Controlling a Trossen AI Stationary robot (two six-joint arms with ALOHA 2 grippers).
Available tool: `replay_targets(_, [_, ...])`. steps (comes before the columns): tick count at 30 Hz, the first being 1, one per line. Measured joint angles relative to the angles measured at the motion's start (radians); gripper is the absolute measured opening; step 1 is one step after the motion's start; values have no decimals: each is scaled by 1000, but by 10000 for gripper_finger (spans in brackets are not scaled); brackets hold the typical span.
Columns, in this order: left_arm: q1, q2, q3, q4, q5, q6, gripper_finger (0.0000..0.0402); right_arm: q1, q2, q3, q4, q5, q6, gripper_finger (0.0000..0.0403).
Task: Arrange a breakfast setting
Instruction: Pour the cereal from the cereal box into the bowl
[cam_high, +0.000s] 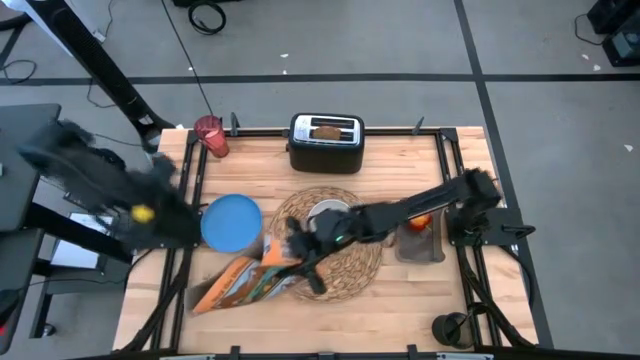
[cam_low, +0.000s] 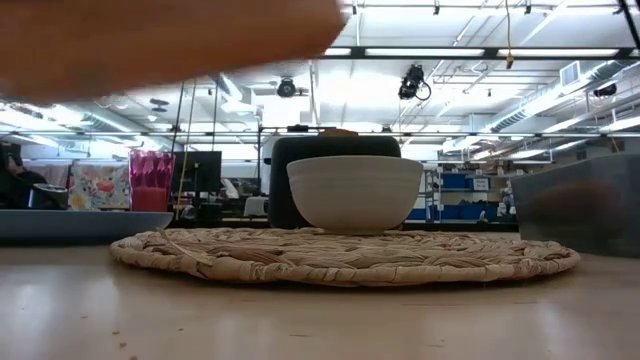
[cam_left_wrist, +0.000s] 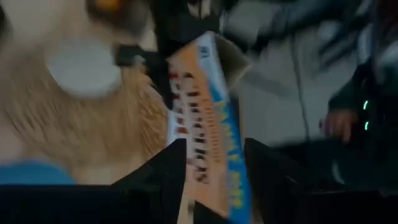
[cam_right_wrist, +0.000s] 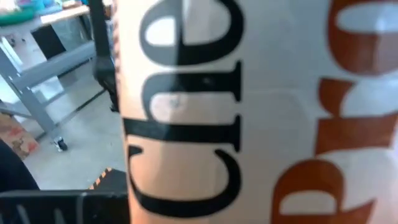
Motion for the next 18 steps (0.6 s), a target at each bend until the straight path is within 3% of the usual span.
replay_targets(5, [-82,-61,10,72,-280,141,171,5,-212,1,-177,33,11,141])
replay_targets(10, [-73,-18,8,190,-406,342,177,7,-414,1,-237,73,41,141])
replay_targets(14, [-41,53,8,341,-412,488,203,2,-526,3,-239,82,37,140])
replay_targets(18, [36,140,7,486,-324,589,257,-16,-580,3,-244,71,11,140])
